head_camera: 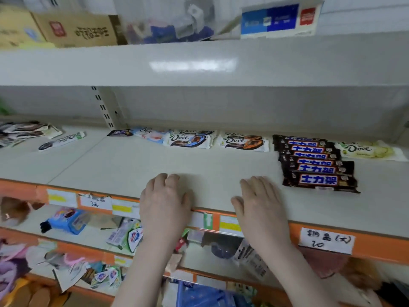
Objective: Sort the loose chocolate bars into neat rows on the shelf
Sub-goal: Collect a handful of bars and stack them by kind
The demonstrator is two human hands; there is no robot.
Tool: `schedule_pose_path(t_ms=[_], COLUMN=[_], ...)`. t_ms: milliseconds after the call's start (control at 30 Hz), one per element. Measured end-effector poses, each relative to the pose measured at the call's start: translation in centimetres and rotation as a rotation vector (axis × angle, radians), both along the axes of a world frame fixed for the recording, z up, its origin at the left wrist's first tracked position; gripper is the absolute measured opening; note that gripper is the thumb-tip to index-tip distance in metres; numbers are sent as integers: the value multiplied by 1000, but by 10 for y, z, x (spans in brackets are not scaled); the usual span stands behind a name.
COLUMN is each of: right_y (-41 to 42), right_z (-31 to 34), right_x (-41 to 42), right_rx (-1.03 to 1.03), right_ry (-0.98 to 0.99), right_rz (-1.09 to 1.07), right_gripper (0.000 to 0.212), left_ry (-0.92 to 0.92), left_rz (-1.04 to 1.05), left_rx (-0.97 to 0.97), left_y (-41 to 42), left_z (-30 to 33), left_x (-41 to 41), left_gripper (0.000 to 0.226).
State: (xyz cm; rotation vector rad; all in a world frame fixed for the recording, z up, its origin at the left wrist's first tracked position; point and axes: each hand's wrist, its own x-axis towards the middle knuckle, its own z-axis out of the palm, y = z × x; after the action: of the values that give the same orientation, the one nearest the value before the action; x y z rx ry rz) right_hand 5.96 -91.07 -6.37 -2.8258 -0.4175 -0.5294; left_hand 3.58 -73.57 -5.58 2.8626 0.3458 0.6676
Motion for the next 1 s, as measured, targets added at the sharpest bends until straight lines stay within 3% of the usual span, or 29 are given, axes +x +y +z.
schedule_pose_path(t_ms=[133,333,467,700,1000], right_y=[99,253,342,471,610], right_z=[5,12,11,17,35], right_x=[-17,-34,-30,13,91], right_rx=[-14,13,40,33,-92], right_ry=[10,135,112,149,166], right_rz=[31,149,187,298,354], right_gripper=[27,48,38,48,42], left_ry=[-15,-45,-51,-77,6], left_rz=[69,193,273,312,217], left_rx=[-37,-32,-31,-81,-22], left_y=[100,261,349,482,631], left_z=[-1,3,10,5,19], left_x=[-30,-73,-85,-46,16], left_gripper=[37,31,40,43,53])
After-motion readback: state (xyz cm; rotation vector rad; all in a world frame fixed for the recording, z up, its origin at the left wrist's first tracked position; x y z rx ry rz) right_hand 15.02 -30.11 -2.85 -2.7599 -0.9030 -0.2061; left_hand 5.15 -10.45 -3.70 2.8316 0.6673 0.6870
